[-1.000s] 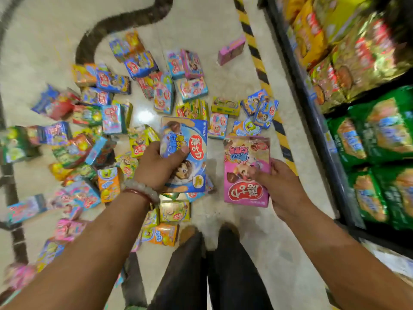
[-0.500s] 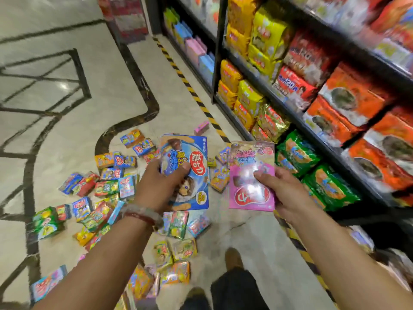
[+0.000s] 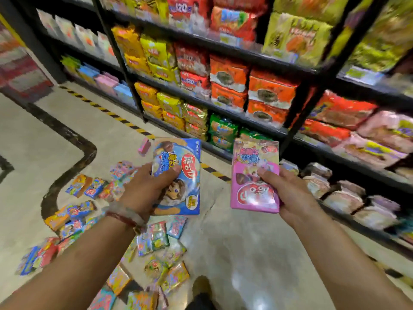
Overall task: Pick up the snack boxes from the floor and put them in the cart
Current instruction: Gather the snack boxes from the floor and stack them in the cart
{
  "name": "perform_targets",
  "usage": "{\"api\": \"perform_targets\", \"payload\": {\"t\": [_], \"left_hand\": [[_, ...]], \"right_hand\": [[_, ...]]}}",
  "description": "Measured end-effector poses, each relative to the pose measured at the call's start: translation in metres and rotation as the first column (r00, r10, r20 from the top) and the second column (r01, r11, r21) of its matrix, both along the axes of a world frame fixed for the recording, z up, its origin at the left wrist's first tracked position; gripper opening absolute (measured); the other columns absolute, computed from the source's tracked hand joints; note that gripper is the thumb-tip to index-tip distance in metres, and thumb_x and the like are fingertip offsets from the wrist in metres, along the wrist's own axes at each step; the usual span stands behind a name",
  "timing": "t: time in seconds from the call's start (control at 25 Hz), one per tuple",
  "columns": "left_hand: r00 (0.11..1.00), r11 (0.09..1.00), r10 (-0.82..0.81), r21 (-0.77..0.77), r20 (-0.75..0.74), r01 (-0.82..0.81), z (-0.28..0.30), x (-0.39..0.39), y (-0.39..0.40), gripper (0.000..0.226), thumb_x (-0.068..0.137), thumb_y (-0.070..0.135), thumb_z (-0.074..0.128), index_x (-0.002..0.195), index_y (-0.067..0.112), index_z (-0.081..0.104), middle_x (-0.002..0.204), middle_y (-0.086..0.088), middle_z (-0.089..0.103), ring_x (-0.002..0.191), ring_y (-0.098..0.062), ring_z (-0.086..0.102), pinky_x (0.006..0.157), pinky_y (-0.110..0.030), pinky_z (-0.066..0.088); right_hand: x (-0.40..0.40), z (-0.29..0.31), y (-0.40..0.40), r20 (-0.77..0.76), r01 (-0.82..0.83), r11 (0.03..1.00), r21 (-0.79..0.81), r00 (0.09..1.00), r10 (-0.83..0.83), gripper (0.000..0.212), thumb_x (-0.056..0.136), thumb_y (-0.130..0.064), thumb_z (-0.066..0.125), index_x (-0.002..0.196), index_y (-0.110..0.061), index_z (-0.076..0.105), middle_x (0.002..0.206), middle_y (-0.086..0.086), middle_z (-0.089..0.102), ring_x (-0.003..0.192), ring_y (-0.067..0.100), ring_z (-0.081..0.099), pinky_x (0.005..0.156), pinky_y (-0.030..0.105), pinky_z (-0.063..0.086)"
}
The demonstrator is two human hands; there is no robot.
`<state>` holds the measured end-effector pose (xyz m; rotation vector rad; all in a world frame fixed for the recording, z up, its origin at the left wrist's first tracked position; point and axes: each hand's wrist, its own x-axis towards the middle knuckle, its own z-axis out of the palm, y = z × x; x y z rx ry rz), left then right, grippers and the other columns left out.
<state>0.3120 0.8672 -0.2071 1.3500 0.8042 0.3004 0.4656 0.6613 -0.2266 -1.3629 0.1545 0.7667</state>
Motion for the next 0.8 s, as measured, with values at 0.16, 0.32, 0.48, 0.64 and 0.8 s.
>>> {"api": "perform_targets", "payload": {"t": [0.16, 0.32, 0.48, 0.64, 0.8], "left_hand": [[0.980, 0.979, -0.199, -0.030, 0.016, 0.199, 0.011, 0.043, -0.083, 0.016, 0.085, 0.017, 0.064, 0.098, 0.008, 0.066, 0.091, -0.010, 0.074, 0.070, -0.019, 0.071, 0.060, -0.031, 0.059], [0.921, 0.921, -0.388, -0.033, 0.025, 0.389, 0.012, 0.076, -0.186, 0.024, 0.080, 0.021, 0.066, 0.098, 0.006, 0.067, 0.088, -0.009, 0.074, 0.071, -0.021, 0.071, 0.068, -0.037, 0.059], [0.839, 0.835, -0.544, -0.089, 0.018, 0.543, 0.011, 0.101, -0.317, 0.050, 0.070, 0.029, 0.077, 0.111, 0.005, 0.063, 0.100, -0.013, 0.072, 0.083, -0.027, 0.071, 0.074, -0.040, 0.059], [0.669, 0.664, -0.743, -0.096, 0.031, 0.742, 0.011, 0.111, -0.452, 0.040, 0.077, 0.026, 0.066, 0.109, 0.001, 0.065, 0.102, -0.018, 0.071, 0.086, -0.032, 0.070, 0.081, -0.046, 0.056], [0.488, 0.480, -0.872, -0.116, 0.043, 0.869, 0.018, 0.113, -0.580, 0.041, 0.074, 0.027, 0.069, 0.107, 0.002, 0.065, 0.099, -0.019, 0.071, 0.091, -0.036, 0.068, 0.086, -0.051, 0.053]], "right_hand": [[-0.008, 0.019, -0.103, 0.024, 0.161, 0.984, 0.078, 0.986, -0.164, 0.025, 0.078, -0.009, 0.067, 0.102, -0.006, 0.063, 0.082, 0.009, 0.074, 0.064, 0.020, 0.070, 0.058, 0.032, 0.059], [-0.030, 0.023, -0.218, 0.067, 0.346, 0.935, 0.071, 0.934, -0.351, 0.031, 0.081, -0.010, 0.067, 0.110, -0.001, 0.061, 0.092, 0.015, 0.073, 0.067, 0.022, 0.070, 0.058, 0.031, 0.058], [-0.069, 0.033, -0.350, 0.071, 0.526, 0.850, 0.034, 0.847, -0.527, 0.036, 0.077, -0.015, 0.071, 0.109, -0.002, 0.062, 0.091, 0.014, 0.074, 0.069, 0.023, 0.071, 0.056, 0.031, 0.056], [-0.118, 0.046, -0.477, 0.093, 0.710, 0.704, 0.010, 0.700, -0.708, 0.038, 0.080, -0.015, 0.071, 0.112, -0.001, 0.060, 0.094, 0.016, 0.073, 0.073, 0.025, 0.071, 0.058, 0.032, 0.057], [-0.170, 0.054, -0.582, 0.126, 0.860, 0.510, -0.015, 0.508, -0.852, 0.031, 0.081, -0.016, 0.071, 0.107, -0.003, 0.063, 0.089, 0.014, 0.074, 0.070, 0.023, 0.071, 0.056, 0.030, 0.056]]}}
